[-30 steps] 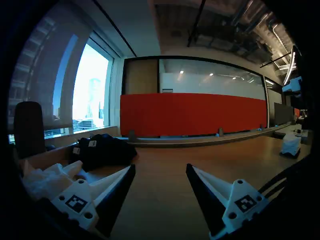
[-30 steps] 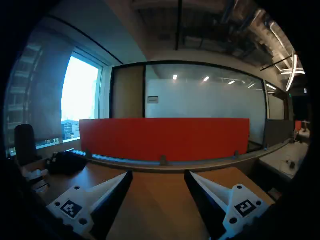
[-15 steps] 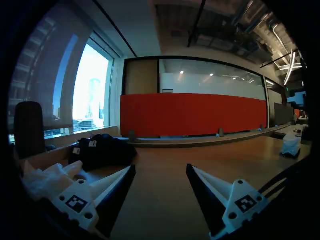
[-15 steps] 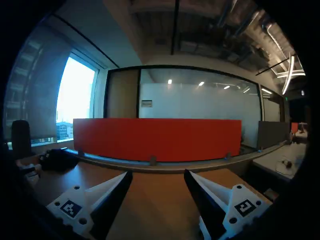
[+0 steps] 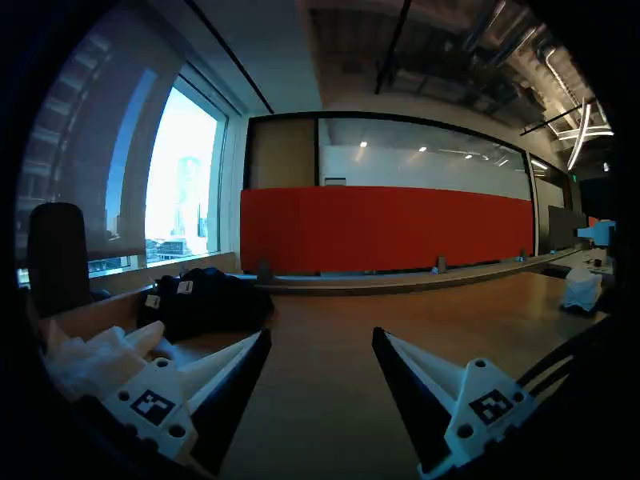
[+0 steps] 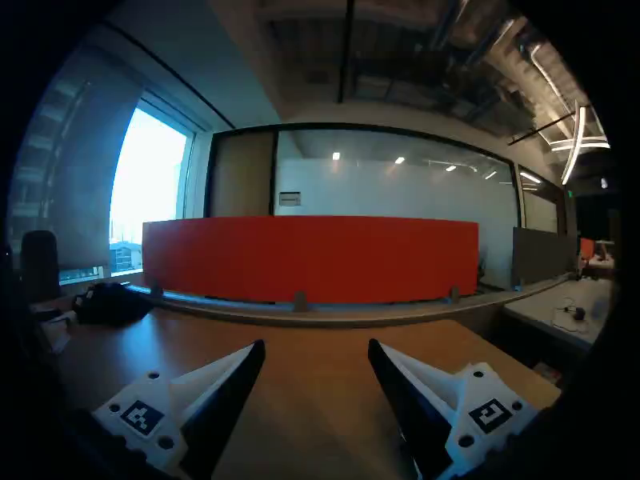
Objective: Fold towel
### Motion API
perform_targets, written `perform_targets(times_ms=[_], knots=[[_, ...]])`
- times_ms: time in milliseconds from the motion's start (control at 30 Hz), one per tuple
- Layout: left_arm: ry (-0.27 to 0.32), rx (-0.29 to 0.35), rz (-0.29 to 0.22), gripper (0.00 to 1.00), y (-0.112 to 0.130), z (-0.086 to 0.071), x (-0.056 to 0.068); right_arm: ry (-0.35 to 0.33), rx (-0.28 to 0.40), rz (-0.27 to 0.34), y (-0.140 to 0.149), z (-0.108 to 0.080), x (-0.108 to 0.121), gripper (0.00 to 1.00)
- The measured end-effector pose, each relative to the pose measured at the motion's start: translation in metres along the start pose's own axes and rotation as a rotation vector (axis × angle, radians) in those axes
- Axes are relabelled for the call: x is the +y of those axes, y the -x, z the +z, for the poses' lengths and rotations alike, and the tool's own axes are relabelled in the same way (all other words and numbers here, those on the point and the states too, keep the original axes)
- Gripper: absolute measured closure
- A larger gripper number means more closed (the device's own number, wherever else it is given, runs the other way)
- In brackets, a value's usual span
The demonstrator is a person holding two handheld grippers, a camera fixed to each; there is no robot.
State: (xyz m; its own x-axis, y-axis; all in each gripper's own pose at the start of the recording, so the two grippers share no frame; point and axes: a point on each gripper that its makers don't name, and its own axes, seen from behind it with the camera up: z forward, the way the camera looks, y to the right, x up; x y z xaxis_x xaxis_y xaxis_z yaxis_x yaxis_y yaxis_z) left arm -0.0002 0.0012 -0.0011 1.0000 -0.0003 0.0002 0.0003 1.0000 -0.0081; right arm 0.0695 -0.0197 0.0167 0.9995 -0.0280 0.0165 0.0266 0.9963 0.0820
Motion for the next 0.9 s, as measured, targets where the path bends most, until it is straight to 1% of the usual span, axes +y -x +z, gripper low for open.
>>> perform_targets(times_ms=[200, 467, 600, 900], knots=[[0.000, 0.000, 0.000, 0.06, 0.000, 0.000, 0.000, -0.005, -0.020, -0.062, 0.026, 0.000, -0.004, 0.00], [0.000, 0.000, 0.000, 0.07, 0.000, 0.000, 0.000, -0.012, -0.030, -0.088, 0.048, -0.002, -0.013, 0.00], [0.000, 0.000, 0.000, 0.06, 0.000, 0.000, 0.001, 0.000, -0.033, -0.080, 0.059, -0.003, -0.011, 0.00], [0.000, 0.000, 0.000, 0.06, 0.000, 0.000, 0.000, 0.025, -0.026, -0.039, 0.072, -0.006, -0.004, 0.00]])
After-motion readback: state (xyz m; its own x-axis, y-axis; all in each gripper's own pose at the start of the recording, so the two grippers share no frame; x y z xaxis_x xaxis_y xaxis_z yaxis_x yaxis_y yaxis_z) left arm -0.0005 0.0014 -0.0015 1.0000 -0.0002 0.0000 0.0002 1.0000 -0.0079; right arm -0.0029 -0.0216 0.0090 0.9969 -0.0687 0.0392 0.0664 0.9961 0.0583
